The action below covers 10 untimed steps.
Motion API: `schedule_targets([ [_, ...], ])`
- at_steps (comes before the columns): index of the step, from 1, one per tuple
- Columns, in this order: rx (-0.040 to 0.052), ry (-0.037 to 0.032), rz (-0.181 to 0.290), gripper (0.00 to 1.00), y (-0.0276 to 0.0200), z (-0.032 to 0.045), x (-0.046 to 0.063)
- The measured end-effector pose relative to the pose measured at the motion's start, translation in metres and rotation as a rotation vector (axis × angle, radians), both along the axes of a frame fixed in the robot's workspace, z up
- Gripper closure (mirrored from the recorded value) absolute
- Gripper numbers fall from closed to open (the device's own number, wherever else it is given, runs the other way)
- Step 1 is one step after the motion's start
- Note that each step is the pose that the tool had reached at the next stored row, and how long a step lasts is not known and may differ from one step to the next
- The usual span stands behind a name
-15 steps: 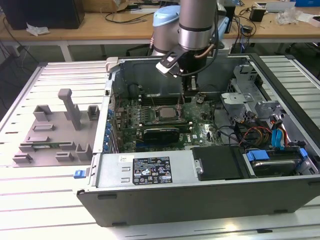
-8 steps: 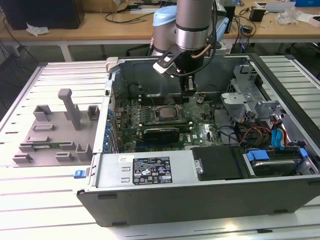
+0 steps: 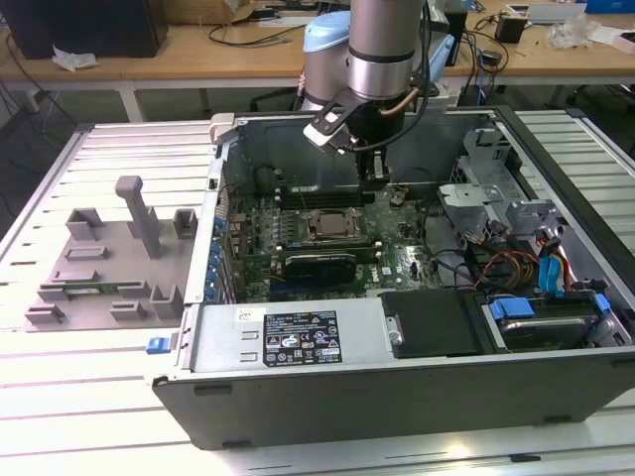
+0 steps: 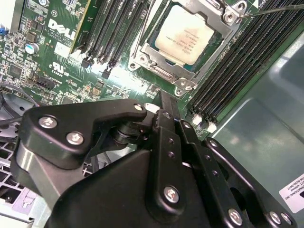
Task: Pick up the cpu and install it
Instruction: 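Close the cpu cover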
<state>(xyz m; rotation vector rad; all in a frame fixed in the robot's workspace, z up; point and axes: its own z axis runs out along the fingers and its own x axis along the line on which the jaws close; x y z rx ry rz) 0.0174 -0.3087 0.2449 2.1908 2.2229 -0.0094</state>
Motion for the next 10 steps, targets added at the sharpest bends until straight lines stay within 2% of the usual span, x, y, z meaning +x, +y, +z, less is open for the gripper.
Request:
schedule_targets([
  [2, 0.0, 0.0007, 0.0, 0.89, 0.0, -0.0001, 0.0],
  [3, 0.0002, 0.0078, 0.0, 0.89, 0.0001, -0.0004, 0.0],
  [5, -0.0004, 0.0331, 0.0, 0.89, 0.0, -0.0006, 0.0002],
  [6, -0.0005, 0.0365, 0.0, 0.89, 0.0, -0.0006, 0.0001],
  [10, 0.0001, 0.0387, 0.0, 0.89, -0.0007, -0.0009, -0.0005],
])
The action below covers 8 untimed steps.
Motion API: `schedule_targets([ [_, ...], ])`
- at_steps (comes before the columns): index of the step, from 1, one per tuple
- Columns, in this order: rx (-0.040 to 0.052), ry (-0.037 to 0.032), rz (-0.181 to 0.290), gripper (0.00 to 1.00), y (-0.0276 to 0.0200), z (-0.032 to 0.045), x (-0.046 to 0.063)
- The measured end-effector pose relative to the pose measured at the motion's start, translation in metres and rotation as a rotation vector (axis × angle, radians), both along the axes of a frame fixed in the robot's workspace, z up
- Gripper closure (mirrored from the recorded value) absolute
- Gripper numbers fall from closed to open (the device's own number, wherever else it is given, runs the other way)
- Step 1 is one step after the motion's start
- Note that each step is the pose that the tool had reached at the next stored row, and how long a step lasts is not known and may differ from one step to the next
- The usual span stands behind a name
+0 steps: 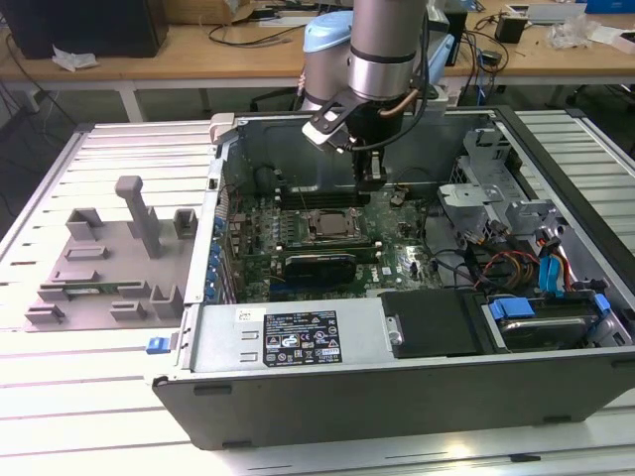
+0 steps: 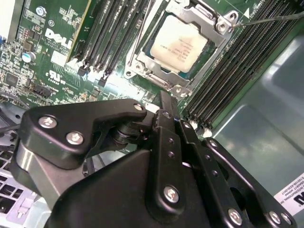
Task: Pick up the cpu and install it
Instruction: 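Close the cpu cover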
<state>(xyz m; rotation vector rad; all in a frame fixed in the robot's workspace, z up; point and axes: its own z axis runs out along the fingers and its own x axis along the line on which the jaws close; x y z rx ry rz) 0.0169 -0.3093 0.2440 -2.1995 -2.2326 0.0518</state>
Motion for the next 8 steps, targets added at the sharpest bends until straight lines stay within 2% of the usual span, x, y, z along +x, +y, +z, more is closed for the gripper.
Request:
schedule_targets([
  [5, 0.0007, -0.0014, 0.0, 0.89, -0.0051, -0.001, -0.005],
  [8, 0.0011, -0.0047, 0.001, 0.89, -0.0078, -0.0021, -0.013],
])
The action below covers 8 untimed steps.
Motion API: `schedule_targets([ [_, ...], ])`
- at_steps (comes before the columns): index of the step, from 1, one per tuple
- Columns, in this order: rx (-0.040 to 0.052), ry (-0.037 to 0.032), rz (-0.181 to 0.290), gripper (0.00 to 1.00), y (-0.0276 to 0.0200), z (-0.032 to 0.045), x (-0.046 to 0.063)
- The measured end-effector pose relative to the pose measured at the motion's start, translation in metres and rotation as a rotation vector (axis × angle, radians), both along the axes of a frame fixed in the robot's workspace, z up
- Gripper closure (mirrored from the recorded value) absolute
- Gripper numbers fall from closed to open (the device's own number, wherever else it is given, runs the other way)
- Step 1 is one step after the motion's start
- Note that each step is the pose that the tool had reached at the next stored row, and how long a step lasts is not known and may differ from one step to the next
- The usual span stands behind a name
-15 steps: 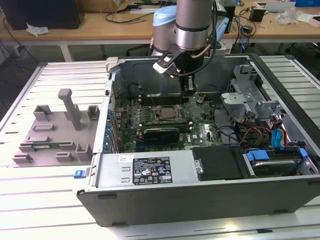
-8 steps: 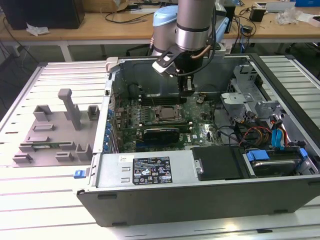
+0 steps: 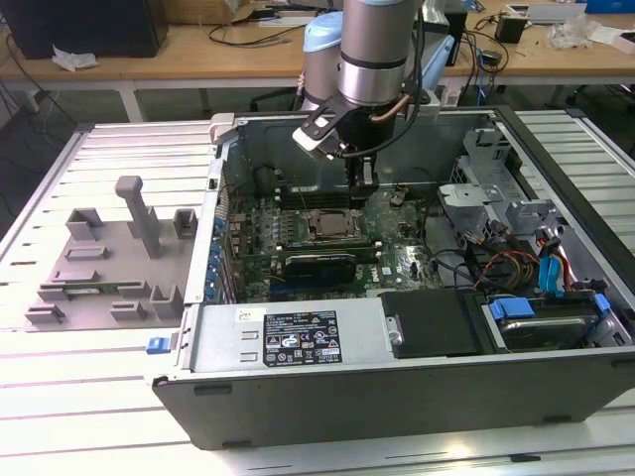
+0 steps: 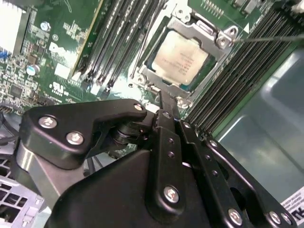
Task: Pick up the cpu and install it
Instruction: 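Close the cpu cover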
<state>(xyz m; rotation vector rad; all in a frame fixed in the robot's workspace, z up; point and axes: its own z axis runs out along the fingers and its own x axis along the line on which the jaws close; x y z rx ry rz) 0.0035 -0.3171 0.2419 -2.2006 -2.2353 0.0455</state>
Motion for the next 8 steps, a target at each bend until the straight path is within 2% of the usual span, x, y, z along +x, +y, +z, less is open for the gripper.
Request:
schedule_targets([
  [3, -0.0002, -0.0047, 0.0, 0.89, -0.0002, -0.0012, -0.013],
  [8, -0.0001, -0.0049, 0.001, 0.89, -0.0001, -0.0013, -0.014],
])
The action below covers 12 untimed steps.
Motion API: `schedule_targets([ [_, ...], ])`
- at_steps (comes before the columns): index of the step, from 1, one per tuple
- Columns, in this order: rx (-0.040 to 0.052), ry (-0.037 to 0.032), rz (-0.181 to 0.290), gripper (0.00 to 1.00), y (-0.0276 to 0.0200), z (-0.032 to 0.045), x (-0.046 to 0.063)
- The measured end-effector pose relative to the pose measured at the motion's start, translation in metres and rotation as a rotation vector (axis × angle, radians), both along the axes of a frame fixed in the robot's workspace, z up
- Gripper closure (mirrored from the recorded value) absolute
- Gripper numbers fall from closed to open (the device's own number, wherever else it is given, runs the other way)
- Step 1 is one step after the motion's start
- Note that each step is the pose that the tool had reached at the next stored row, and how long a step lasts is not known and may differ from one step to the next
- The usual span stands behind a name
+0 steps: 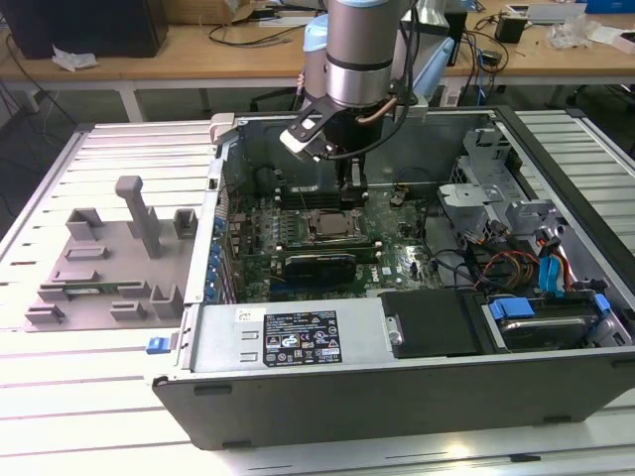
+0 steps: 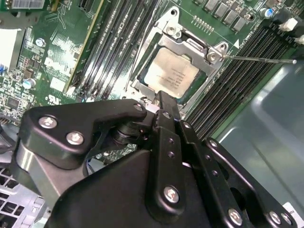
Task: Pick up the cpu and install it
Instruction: 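Close the cpu cover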
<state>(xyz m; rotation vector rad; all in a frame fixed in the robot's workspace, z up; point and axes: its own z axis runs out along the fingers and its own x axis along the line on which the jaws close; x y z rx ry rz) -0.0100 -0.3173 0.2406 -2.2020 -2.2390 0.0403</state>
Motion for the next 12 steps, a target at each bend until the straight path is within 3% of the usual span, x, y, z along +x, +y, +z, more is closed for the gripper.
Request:
schedule_targets([
  [2, 0.0, 0.0, 0.025, 0.89, 0.0, 0.0, 0.0],
  [12, -0.0002, 0.0, 0.245, 0.89, 0.0, 0.0, 0.0],
])
